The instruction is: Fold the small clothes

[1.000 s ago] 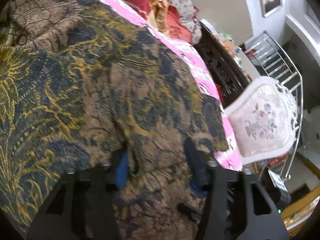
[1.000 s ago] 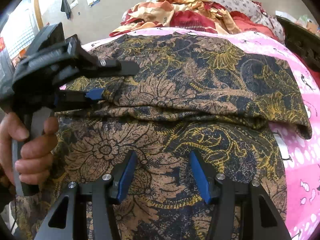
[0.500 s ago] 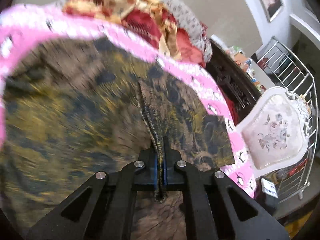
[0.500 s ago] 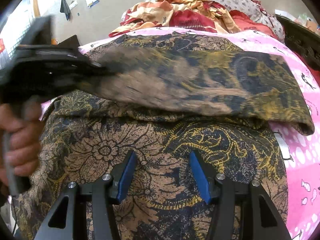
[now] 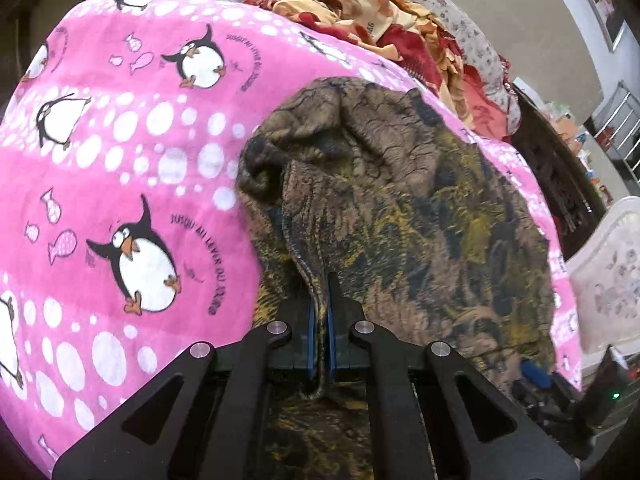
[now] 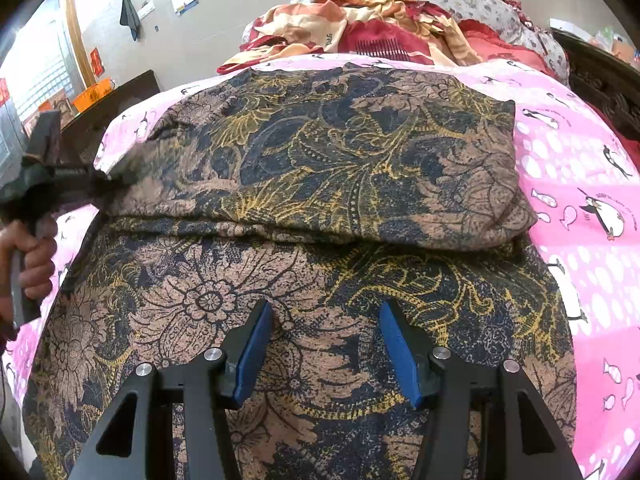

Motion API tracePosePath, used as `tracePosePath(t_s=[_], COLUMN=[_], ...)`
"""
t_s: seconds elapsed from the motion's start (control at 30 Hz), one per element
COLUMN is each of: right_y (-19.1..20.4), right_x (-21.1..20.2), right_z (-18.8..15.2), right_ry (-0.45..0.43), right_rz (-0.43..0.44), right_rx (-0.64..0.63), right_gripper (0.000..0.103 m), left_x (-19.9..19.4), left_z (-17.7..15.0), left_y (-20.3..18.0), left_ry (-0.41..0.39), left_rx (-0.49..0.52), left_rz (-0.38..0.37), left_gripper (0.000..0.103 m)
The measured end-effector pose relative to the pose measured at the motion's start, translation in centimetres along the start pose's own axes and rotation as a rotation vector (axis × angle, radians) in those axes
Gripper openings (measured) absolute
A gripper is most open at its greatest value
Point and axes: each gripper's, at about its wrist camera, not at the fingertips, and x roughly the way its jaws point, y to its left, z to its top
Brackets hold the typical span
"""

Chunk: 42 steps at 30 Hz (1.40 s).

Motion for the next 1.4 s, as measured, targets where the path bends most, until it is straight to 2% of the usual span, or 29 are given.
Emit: tracePosePath(t_s=[0.13, 0.17, 0.23, 0.27, 0.3, 0.33, 0.37, 0.4, 0.43, 0.5, 0.53, 0.57, 0.6, 0.67, 0.7, 0.8, 0.9, 1.03, 1.1, 1.13, 1.2, 1.23, 1.3, 1.37, 1.4], right_y=[0.0, -0.1, -0.3, -0.5, -0.5, -0.5, -0.5, -0.7, -1.0, -2.0, -2.4, -3.1, -3.7, -5.5, -7.2, -11.1, -10.3, -9.7, -9.6, -9.9, -11.5, -12.0, -12.4, -11.1, -10.0], right_x=[0.0, 0.0, -0.4, -1.0, -1.6, -2.2, -3.4, -4.4, -4.9, -4.8, -4.0, -2.9, -1.8, 1.0, 2.6, 1.6, 0.8, -0.9, 0.0, 1.7, 6.3, 6.5, 5.8, 4.5, 3.5], right_z=[0.0, 0.1, 0.1, 0.2, 0.4, 0.8, 1.6, 2.6, 3.4, 6.0, 7.1, 7.8, 8.3, 8.0, 7.2, 5.6, 6.5, 10.6, 11.9, 12.4, 11.6, 11.3, 11.5, 12.1, 12.3], right_ry=[0.003, 0.009, 0.014, 0.021, 0.031, 0.019, -0.025, -0.076, -0.104, -0.129, -0.112, -0.091, -0.072, 0.0, 0.073, 0.03, 0.045, -0.09, -0.135, -0.111, 0.035, 0.006, 0.009, 0.023, 0.0], right_rz=[0.001, 0.011, 0.05, 0.095, 0.127, 0.135, 0.143, 0.127, 0.097, 0.036, 0.038, 0.043, 0.013, -0.144, -0.192, -0.103, -0.134, -0.123, -0.134, -0.155, -0.246, -0.228, -0.208, -0.281, -0.311], right_rx=[0.001, 0.004, 0.026, 0.052, 0.058, 0.057, 0.057, 0.059, 0.067, 0.115, 0.133, 0.127, 0.101, 0.016, 0.021, 0.098, 0.059, 0.149, 0.143, 0.132, 0.128, 0.136, 0.179, 0.149, 0.125], right_gripper=[0.054, 0.055, 0.057, 0.057, 0.054, 0.052, 0.049, 0.034, 0.029, 0.027, 0.026, 0.025, 0.024, 0.024, 0.019, 0.013, 0.014, 0.016, 0.019, 0.021, 0.021, 0.021, 0.021, 0.021, 0.021], left_x=[-0.5, -1.0, -2.4, -3.3, -4.3, -5.0, -5.8, -6.2, -6.3, -4.4, -3.4, -1.7, -0.4, 1.6, 2.0, 1.9, 2.1, 2.4, 2.8, 2.8, 2.8, 2.8, 2.9, 2.9, 2.8], left_z=[-0.2, 0.1, 0.2, 0.3, 0.4, 0.5, 0.6, 0.7, 0.9, 1.4, 1.5, 1.4, 1.2, 0.3, -0.4, -1.8, -1.7, -1.7, -1.3, -1.3, -1.4, -1.4, -1.3, -1.3, -1.4], left_y=[-0.2, -0.7, -1.3, -1.9, -2.4, -2.8, -3.4, -3.9, -4.4, -5.8, -6.2, -6.2, -6.0, -5.1, -4.8, -4.8, -4.2, -4.8, -5.3, -5.2, -5.1, -5.1, -5.0, -4.9, -4.9], left_ry=[0.004, -0.01, -0.062, -0.108, -0.165, -0.213, -0.275, -0.323, -0.335, -0.264, -0.248, -0.214, -0.177, -0.123, -0.128, -0.178, -0.167, -0.163, -0.16, -0.16, -0.159, -0.159, -0.16, -0.162, -0.162], left_rx=[0.008, 0.024, 0.063, 0.092, 0.115, 0.121, 0.116, 0.112, 0.109, 0.127, 0.137, 0.135, 0.123, 0.08, 0.087, 0.129, 0.103, 0.111, 0.11, 0.109, 0.106, 0.106, 0.102, 0.097, 0.095], left_rz=[0.026, 0.055, 0.114, 0.162, 0.233, 0.293, 0.335, 0.34, 0.331, 0.262, 0.26, 0.29, 0.303, 0.32, 0.317, 0.319, 0.303, 0.325, 0.33, 0.328, 0.319, 0.319, 0.317, 0.315, 0.313], left_gripper=[0.004, 0.005, 0.013, 0.022, 0.039, 0.048, 0.055, 0.055, 0.055, 0.055, 0.055, 0.055, 0.055, 0.055, 0.055, 0.056, 0.056, 0.057, 0.058, 0.058, 0.058, 0.058, 0.058, 0.058, 0.058])
